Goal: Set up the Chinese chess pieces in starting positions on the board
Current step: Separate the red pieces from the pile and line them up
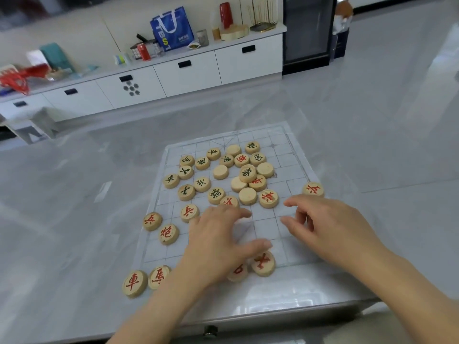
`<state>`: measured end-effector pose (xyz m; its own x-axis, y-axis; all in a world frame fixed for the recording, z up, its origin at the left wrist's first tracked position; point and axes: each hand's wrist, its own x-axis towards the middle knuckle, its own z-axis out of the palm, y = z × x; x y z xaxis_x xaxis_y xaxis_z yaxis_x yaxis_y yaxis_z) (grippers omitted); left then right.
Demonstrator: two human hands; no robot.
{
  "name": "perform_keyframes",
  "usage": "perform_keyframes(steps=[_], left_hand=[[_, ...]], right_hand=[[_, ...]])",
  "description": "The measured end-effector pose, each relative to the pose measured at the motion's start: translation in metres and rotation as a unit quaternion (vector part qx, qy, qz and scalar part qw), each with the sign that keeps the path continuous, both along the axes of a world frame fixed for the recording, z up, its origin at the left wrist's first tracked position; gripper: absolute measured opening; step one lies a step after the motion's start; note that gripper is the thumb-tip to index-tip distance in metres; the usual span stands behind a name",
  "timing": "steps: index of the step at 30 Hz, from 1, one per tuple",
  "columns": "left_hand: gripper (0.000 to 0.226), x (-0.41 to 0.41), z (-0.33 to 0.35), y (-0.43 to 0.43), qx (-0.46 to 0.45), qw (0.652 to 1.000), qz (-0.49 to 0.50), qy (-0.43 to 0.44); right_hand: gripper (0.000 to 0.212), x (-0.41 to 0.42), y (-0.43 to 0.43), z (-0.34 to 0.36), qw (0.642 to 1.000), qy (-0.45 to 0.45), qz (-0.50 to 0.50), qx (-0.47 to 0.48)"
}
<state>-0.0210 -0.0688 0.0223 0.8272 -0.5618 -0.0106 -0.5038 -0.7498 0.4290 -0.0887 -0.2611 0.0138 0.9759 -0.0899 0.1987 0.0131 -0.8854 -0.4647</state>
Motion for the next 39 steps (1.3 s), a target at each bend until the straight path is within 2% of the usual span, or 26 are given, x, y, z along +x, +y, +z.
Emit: perform_keyframes(steps=[3,6,8,10,12,15,19,21,23,26,28,31,33,34,35,36,38,39], left_hand=[[0.042,0.050,0.011,-0.014,-0.081,0.994,0.064,-0.026],[0.043,0.096,0.010,-0.032,-0.120,0.987,0.108,0.017],[0.052,0.111,0.003,-0.045,-0.099,0.990,0.094,0.041],[0.056,0.117,-0.006,-0.058,-0.053,0.995,0.081,0.015],[0.045,0.118,-0.010,-0.065,-0.029,0.996,0.078,-0.013],[0.022,0.127,-0.011,-0.055,-0.018,0.994,0.109,-0.005],[0.019,0.142,-0.004,-0.027,-0.055,0.988,0.136,0.043],[0.015,0.154,-0.002,-0.020,-0.078,0.985,0.155,0.022],[0.025,0.165,-0.002,-0.019,-0.018,0.990,0.137,0.007],[0.043,0.171,-0.006,-0.022,0.089,0.990,0.080,0.073],[0.042,0.173,-0.008,-0.024,0.109,0.991,0.044,0.069],[0.036,0.175,-0.010,-0.024,0.134,0.991,0.011,0.006],[0.031,0.172,-0.005,-0.023,0.095,0.994,0.032,-0.030],[0.028,0.167,0.001,-0.022,0.023,0.998,0.063,-0.013],[0.024,0.160,0.010,-0.021,-0.085,0.991,0.092,0.047],[0.019,0.150,0.019,-0.020,-0.201,0.961,0.107,0.156],[0.021,0.124,0.035,-0.022,-0.357,0.845,0.085,0.389],[0.026,0.110,0.038,-0.022,-0.385,0.799,0.067,0.457]], right_hand=[[0.035,0.002,0.000,0.001,1.000,-0.008,-0.005,-0.003],[0.036,0.005,0.001,0.001,1.000,-0.005,-0.004,-0.007],[0.036,0.008,0.000,0.000,1.000,-0.006,-0.004,-0.008],[0.036,0.010,-0.001,0.000,1.000,-0.014,-0.007,-0.006],[0.035,0.012,-0.002,0.000,1.000,-0.019,-0.008,-0.002],[0.033,0.012,-0.001,0.002,1.000,-0.019,-0.007,0.000],[0.032,0.013,0.001,0.004,1.000,-0.027,-0.006,0.000],[0.033,0.013,0.001,0.005,1.000,-0.022,-0.007,0.003],[0.034,0.013,0.001,0.006,1.000,-0.018,-0.008,0.001],[0.035,0.013,0.001,0.007,1.000,-0.014,-0.005,0.001],[0.035,0.013,0.001,0.008,1.000,-0.012,-0.007,0.003],[0.034,0.014,0.001,0.006,1.000,-0.007,-0.008,0.005],[0.034,0.014,0.001,0.004,1.000,-0.005,-0.008,0.004],[0.034,0.014,0.001,0.004,1.000,-0.006,-0.007,0.005],[0.034,0.014,0.000,0.003,1.000,-0.007,-0.007,0.004],[0.034,0.015,0.000,0.002,1.000,-0.006,-0.009,0.000],[0.038,0.017,0.001,0.001,1.000,-0.025,-0.015,0.004],[0.041,0.018,0.002,0.002,0.999,-0.041,-0.018,0.017]])
